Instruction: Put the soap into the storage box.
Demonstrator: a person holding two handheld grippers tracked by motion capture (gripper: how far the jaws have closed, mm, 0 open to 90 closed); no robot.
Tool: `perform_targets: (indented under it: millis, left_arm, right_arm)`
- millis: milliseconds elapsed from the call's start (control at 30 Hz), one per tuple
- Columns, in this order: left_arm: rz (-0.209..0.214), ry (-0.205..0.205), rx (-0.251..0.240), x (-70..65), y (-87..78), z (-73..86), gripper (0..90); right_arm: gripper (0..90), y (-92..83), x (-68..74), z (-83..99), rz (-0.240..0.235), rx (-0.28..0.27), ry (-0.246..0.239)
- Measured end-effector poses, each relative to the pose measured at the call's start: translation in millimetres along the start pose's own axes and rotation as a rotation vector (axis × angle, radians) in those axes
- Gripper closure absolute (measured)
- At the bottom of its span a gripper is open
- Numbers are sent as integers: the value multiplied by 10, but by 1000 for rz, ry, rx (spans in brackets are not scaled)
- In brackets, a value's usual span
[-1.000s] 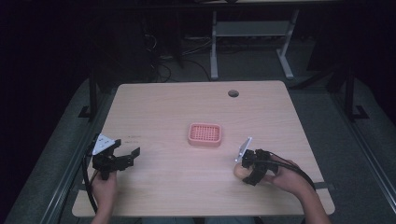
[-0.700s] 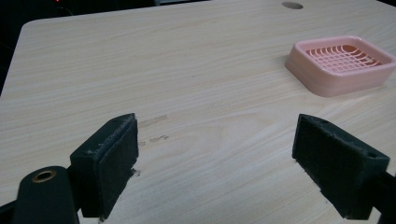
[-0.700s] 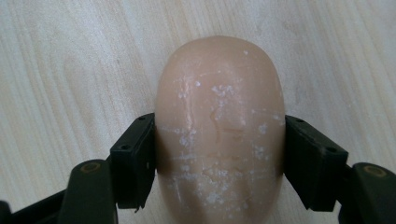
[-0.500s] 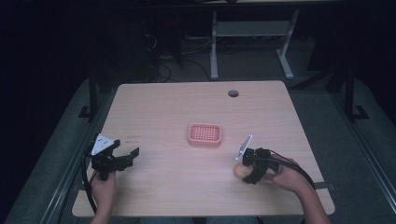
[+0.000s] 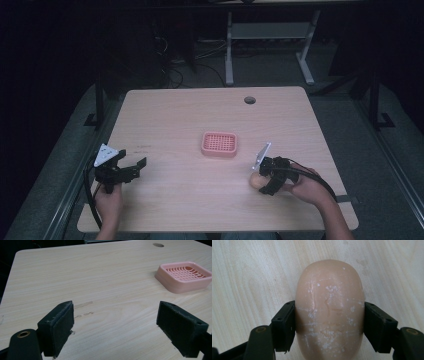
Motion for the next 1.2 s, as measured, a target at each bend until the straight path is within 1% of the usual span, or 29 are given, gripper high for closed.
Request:
perform_targets:
  millis: [267, 367, 433, 533, 567, 600, 733, 800, 833, 867, 933, 1033, 1067, 1133, 1200]
  left_arm:
    - [-7, 9, 8, -7, 6, 3, 142]
    - [-8, 9, 9, -6, 9, 5, 142]
    - [-10, 9, 6, -6, 14, 3, 142]
    - [-13, 11, 9, -9, 15, 3, 142]
    - [-12, 14, 11, -12, 16, 3, 142]
    - [-16, 16, 10, -17, 20, 3, 142]
    - [-19, 20, 13, -19, 19, 3, 142]
    - [-20, 22, 15, -18, 18, 4, 142]
    - [-20, 21, 14, -20, 17, 3, 142]
    - [-23, 27, 13, -22, 15, 2, 142]
    - [-21, 23, 11, -27, 19, -1, 142]
    - [-21, 21, 6, -35, 23, -7, 142]
    - [-22, 28, 9, -39, 21, -8, 142]
    - [-22, 29, 12, -46, 21, -8, 142]
    - [-22, 27, 11, -47, 24, -8, 142]
  right_arm:
    - [321, -65, -50, -33, 2, -19, 7]
    - [320, -98, -85, -51, 2, -35, 8]
    - [321, -146, -122, -73, 0, -53, 18]
    - [321, -177, -151, -88, 2, -61, 22]
    - [320, -189, -172, -97, 9, -65, 18]
    - [320, -212, -190, -114, 5, -75, 22]
    - [321, -233, -211, -141, 11, -69, 22]
    - [320, -253, -225, -163, 12, -73, 23]
    - [321, -279, -245, -184, 23, -75, 18]
    - [320, -294, -246, -197, 21, -79, 19]
    - [321, -324, -252, -215, 16, -88, 20]
    - [321, -355, -279, -231, 34, -83, 17]
    - [320, -375, -279, -241, 28, -87, 18]
    - [320, -402, -293, -250, 38, -86, 16]
    - [320, -432, -305, -265, 32, -96, 20]
Point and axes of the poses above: each handheld gripper's, and its own axes: y roughly forward along the jaws, z roughly out of its underside, x roughly to its left, the point moved 7 cm from there along y, roughly forward along the jaws, and after that the axes turned 15 degrees about x, right-handed, at the moved point
